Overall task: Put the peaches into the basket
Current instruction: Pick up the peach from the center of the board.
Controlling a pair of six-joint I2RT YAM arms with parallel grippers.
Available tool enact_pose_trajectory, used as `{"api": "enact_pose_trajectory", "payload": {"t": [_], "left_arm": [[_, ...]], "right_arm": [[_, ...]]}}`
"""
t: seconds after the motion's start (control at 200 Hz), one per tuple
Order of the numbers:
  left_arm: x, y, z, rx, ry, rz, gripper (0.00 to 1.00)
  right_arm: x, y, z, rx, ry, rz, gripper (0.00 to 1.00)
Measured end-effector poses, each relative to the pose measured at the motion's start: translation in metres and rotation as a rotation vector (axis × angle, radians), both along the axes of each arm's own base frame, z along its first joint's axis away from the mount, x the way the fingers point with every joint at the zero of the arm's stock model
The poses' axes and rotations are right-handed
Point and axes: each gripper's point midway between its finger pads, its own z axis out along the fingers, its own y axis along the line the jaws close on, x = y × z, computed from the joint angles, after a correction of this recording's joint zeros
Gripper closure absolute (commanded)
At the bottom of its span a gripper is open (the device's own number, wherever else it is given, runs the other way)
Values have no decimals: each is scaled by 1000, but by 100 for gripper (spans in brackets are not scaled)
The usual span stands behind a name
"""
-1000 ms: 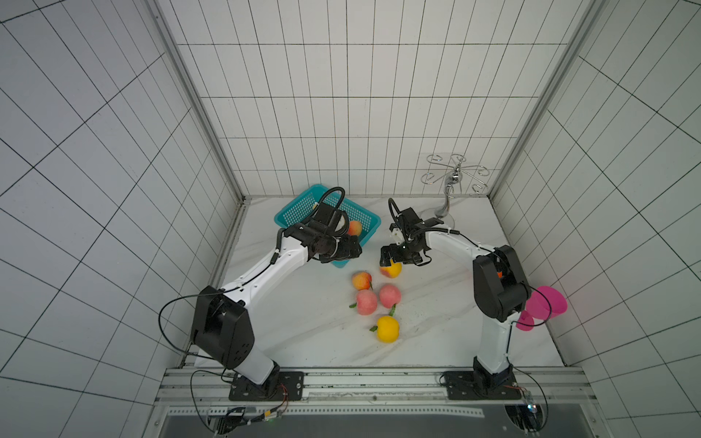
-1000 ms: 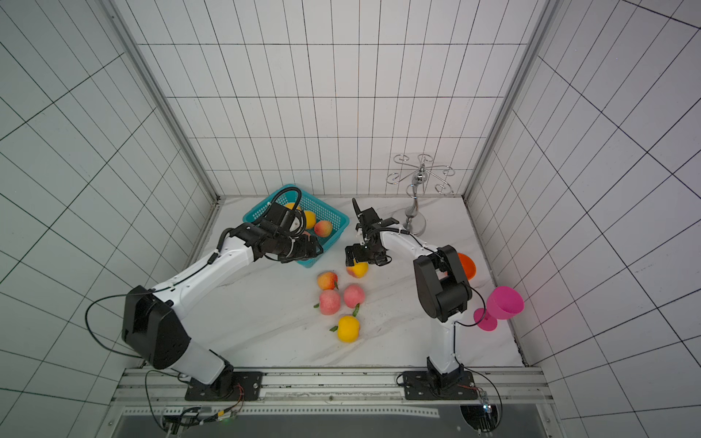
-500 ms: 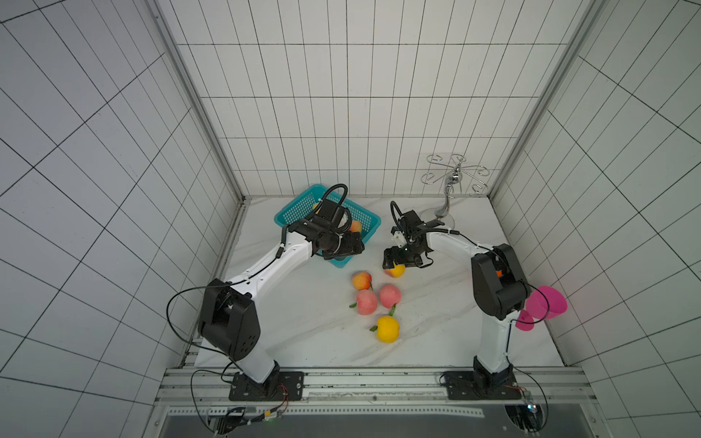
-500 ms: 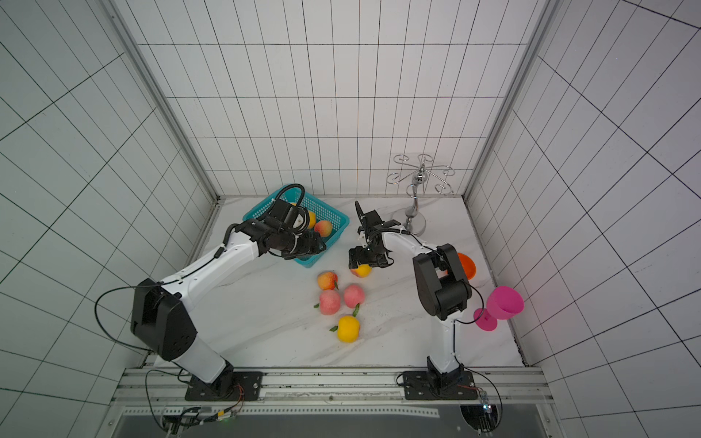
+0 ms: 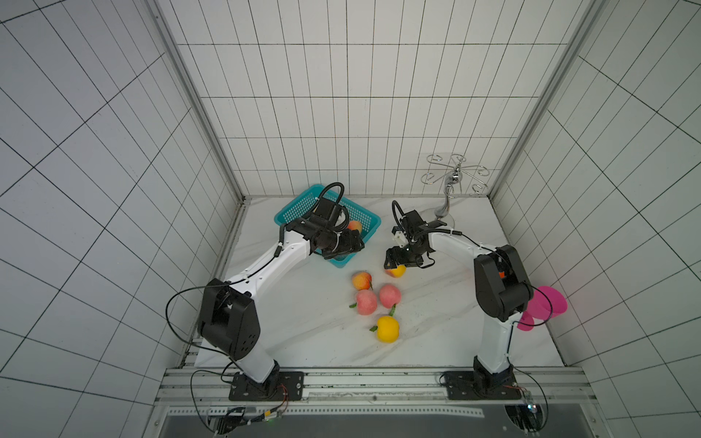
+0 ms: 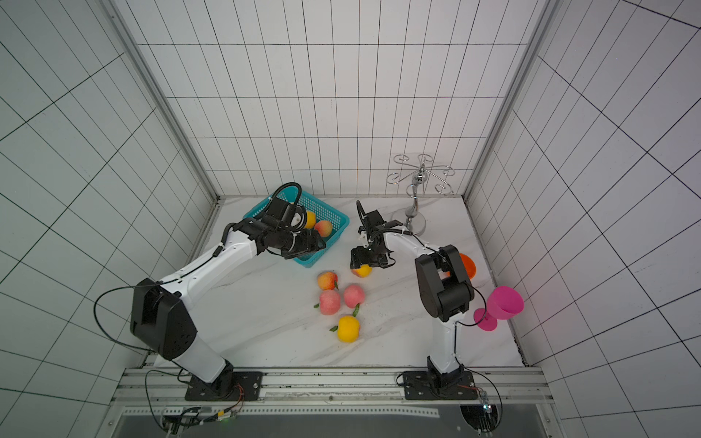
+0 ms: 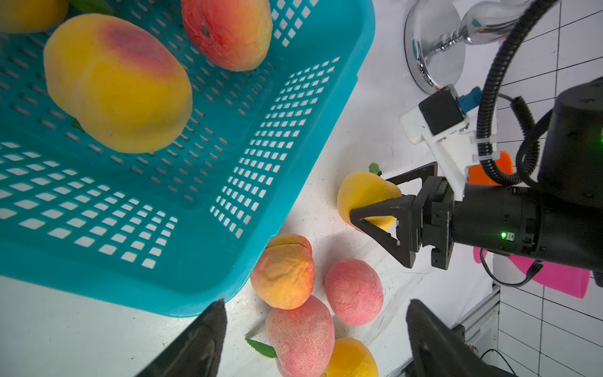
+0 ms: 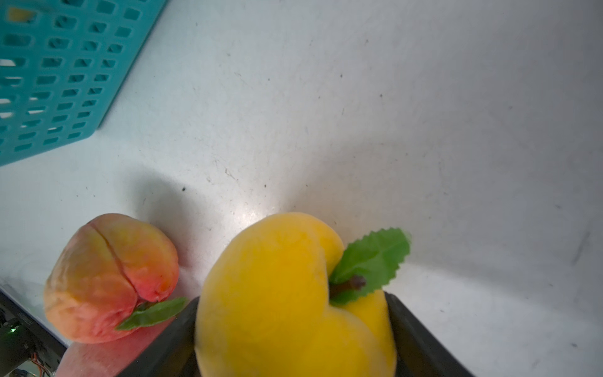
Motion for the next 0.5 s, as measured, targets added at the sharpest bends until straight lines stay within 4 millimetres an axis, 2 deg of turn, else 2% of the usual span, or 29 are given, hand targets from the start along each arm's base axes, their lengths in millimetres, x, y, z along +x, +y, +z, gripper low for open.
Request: {"api": "enact_pose_trajectory", "payload": {"t": [0.08, 0.21, 0.28, 0.5], "left_arm": [[5, 3, 4, -38, 7, 16, 15], [9, 5, 9, -79, 18, 22, 14], [10, 0, 13, -101, 20, 11, 9], [13, -16, 29, -198, 17, -20, 8]], "right_arm": [[0, -1, 18, 11, -48, 13, 35], [-2, -1, 59, 48, -156, 39, 34], [-3, 2, 80, 69, -216, 60, 34], [-16, 16, 118, 107, -322, 143, 34]]}}
